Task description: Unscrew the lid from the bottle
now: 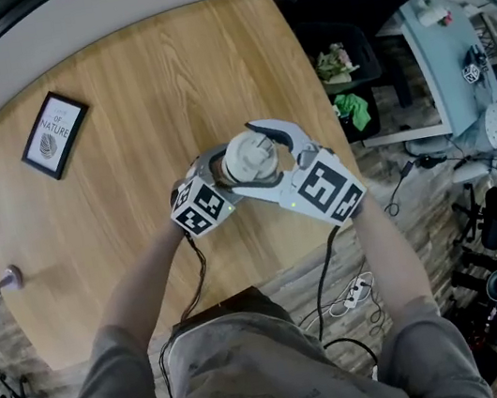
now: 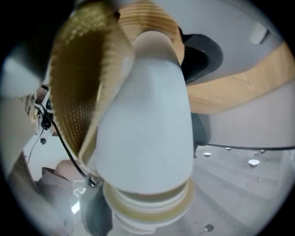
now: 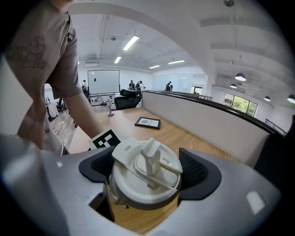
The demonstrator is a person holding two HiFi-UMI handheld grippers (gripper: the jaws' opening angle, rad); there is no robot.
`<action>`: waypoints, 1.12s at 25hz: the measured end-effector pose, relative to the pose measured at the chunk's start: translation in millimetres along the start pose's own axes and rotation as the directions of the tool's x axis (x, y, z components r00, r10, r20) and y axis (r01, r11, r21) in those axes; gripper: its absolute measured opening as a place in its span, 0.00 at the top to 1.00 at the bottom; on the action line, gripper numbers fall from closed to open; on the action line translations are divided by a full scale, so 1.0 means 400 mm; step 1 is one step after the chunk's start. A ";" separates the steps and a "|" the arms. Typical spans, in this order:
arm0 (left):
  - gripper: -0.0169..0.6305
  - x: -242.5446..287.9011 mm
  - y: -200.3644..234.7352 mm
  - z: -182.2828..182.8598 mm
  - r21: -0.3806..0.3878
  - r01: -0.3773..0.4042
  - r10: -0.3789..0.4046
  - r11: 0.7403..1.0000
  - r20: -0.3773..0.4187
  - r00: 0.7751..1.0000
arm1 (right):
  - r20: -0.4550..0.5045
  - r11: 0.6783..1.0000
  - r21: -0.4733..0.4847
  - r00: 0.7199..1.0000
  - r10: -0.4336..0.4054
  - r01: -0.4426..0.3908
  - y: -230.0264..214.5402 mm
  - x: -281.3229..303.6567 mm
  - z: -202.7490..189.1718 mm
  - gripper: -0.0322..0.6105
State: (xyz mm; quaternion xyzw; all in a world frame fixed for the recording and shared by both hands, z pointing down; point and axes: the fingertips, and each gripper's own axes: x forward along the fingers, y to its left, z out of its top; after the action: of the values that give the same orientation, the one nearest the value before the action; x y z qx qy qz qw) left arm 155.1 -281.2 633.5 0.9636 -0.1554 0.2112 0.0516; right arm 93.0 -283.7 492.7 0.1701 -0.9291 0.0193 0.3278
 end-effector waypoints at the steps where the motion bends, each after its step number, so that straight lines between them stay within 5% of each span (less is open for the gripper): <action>1: 0.30 -0.007 0.003 0.010 -0.021 0.001 -0.001 1.000 0.006 1.000 | 0.007 1.000 0.000 1.000 -0.009 0.009 -0.005 -0.011 0.013 0.27; 6: 0.23 -0.059 -0.017 0.028 -0.018 0.019 -0.018 1.000 0.008 1.000 | 0.037 0.996 0.060 0.997 -0.074 0.072 -0.018 -0.066 0.063 0.27; 19: 0.21 -0.319 -0.015 0.154 -0.061 -0.085 0.089 0.995 0.071 0.993 | 0.171 0.945 0.219 0.944 -0.283 0.244 -0.005 -0.217 0.203 0.27; 24: 0.28 -0.444 -0.001 0.264 -0.091 -0.183 0.194 0.979 0.136 0.972 | 0.271 0.905 0.298 0.883 -0.384 0.303 0.011 -0.308 0.286 0.27; 28: 0.35 -0.562 0.012 0.368 -0.109 -0.253 0.271 0.961 0.208 0.940 | 0.360 0.845 0.399 0.786 -0.502 0.357 0.010 -0.410 0.358 0.27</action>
State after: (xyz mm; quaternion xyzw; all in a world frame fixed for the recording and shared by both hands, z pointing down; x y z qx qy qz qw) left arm 17.1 -247.4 405.2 0.9489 -0.2954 0.1015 0.0443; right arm 124.5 -251.2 279.9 0.4285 -0.8997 0.0487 0.0676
